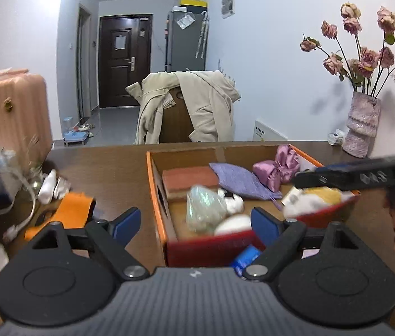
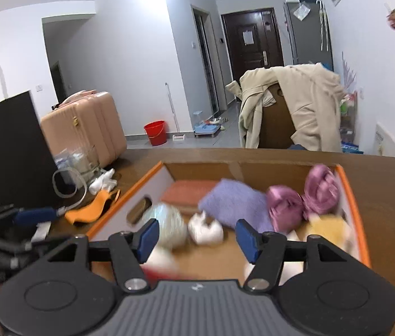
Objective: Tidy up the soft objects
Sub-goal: 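Carry the foam cylinder and tissue ball into the box and open both grippers, then withdraw both tools from the box back over the pile, then close both grippers on the light blue fluffy plush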
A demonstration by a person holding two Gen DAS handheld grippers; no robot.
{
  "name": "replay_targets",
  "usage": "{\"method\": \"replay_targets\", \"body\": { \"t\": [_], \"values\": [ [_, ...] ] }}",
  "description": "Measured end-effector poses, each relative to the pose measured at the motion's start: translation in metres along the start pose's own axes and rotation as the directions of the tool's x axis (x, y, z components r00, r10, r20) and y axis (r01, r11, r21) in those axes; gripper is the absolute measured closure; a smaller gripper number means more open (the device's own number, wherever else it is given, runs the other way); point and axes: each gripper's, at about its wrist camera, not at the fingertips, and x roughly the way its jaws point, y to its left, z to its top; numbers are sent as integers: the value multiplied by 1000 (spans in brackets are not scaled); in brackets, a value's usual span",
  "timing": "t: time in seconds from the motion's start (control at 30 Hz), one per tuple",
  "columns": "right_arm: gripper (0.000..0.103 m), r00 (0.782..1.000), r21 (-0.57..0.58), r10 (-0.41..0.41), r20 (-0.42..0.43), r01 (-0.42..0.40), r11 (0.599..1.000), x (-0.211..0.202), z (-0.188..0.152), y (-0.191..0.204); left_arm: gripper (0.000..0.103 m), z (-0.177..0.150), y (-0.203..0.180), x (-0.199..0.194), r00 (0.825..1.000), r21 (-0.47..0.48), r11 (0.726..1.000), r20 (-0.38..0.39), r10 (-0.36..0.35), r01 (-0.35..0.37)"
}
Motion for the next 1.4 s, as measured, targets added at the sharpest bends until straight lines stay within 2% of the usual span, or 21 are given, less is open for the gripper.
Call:
{"method": "replay_targets", "body": {
  "t": [0.2,0.3,0.47,0.53,0.6,0.67,0.73,0.87,0.93,1.0,1.07,1.13,1.2,1.3,1.4],
  "values": [
    [39,1000,-18,-5,22,5,1000,-56,-67,11,12,-45,-11,-41,1000,-82,997,5,-6,6],
    [39,999,-7,9,33,-8,1000,-70,-91,18,12,-58,-16,-48,998,-90,995,-42,37,-41],
    [38,991,-13,78,105,-77,997,-88,-121,18,12,-71,-22,-61,996,-112,991,-64,66,-73],
    [38,980,41,129,150,-137,990,-88,-133,9,12,-76,-27,-62,994,-95,992,-85,69,-77],
    [38,979,89,147,142,-161,983,-85,-138,8,12,-78,-33,-62,991,-57,995,-104,80,-86],
    [36,977,66,140,162,-152,986,-89,-140,14,12,-79,-33,-60,989,-46,994,-117,92,-98],
    [36,967,82,182,179,-199,977,-91,-140,11,12,-80,-31,-58,987,-52,993,-127,101,-108],
    [37,969,108,171,177,-191,976,-91,-139,9,12,-80,-21,-53,988,-110,988,-129,90,-105],
    [44,972,110,177,154,-195,975,-87,-138,12,12,-79,-11,-50,988,-141,984,-128,86,-104],
    [44,975,134,177,132,-194,972,-81,-135,17,12,-75,-1,-45,988,-158,982,-130,79,-99],
    [45,975,161,194,107,-210,964,-72,-132,25,14,-69,13,-37,989,-181,980,-133,59,-83],
    [50,977,183,204,70,-213,960,-57,-127,33,16,-64,27,-25,990,-208,978,-142,4,-33],
    [53,979,211,202,29,-203,956,-41,-121,42,22,-61,41,-8,984,-219,976,-171,-54,16],
    [56,976,247,217,-9,-208,946,-18,-113,54,24,-59,55,14,973,-222,971,-186,-135,92],
    [58,970,265,244,-21,-230,937,0,-107,68,24,-56,70,28,957,-254,950,-180,-229,179]
  ]
}}
